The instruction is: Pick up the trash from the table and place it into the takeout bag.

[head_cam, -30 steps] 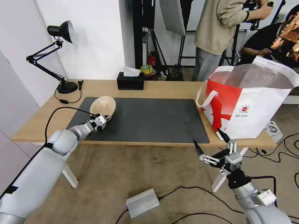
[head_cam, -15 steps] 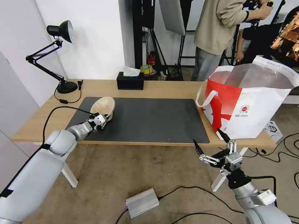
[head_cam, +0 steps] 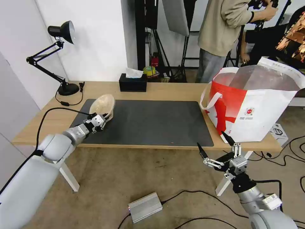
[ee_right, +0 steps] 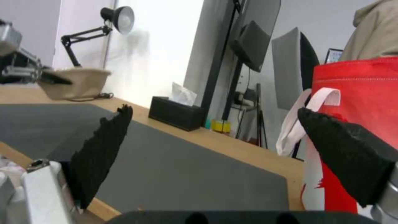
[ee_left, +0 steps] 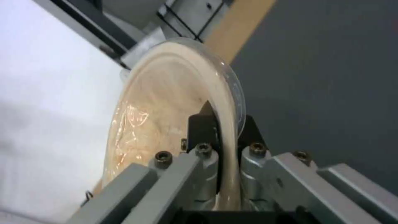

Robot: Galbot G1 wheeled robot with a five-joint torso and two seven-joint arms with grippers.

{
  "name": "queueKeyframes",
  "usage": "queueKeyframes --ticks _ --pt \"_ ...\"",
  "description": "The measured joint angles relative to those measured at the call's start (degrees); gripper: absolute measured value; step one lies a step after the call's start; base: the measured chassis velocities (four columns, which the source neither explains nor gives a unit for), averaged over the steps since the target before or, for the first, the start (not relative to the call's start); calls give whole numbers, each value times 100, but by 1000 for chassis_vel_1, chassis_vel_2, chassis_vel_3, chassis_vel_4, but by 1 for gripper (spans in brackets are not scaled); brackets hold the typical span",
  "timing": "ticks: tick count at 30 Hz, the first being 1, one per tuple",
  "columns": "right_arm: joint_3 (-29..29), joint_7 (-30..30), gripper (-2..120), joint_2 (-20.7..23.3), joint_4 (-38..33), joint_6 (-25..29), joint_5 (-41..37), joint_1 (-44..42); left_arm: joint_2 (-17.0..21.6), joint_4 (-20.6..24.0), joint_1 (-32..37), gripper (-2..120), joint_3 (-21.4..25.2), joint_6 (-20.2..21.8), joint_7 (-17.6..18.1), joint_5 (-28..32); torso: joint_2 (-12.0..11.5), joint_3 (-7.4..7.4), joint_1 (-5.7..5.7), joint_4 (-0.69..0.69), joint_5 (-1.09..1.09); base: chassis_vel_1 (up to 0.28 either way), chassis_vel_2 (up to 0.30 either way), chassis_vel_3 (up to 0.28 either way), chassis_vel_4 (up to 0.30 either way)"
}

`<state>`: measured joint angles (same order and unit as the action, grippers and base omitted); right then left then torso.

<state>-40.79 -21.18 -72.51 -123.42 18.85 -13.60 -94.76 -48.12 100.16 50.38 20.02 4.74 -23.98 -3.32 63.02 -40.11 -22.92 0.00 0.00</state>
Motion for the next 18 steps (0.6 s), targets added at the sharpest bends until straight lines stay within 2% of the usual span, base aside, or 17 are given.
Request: queueKeyframes --ticks 10,13,18 --pt "0 0 100 1 0 0 0 0 259 720 -203 1 -30 192 93 474 0 0 0 0 0 0 0 0 0" --pt "0 0 100 0 0 0 0 0 370 911 -387 1 -184 253 191 736 0 0 0 0 0 0 0 0 0" --pt "0 0 100 1 0 0 0 0 450 981 -782 1 -503 286 361 993 0 0 0 0 0 0 0 0 0"
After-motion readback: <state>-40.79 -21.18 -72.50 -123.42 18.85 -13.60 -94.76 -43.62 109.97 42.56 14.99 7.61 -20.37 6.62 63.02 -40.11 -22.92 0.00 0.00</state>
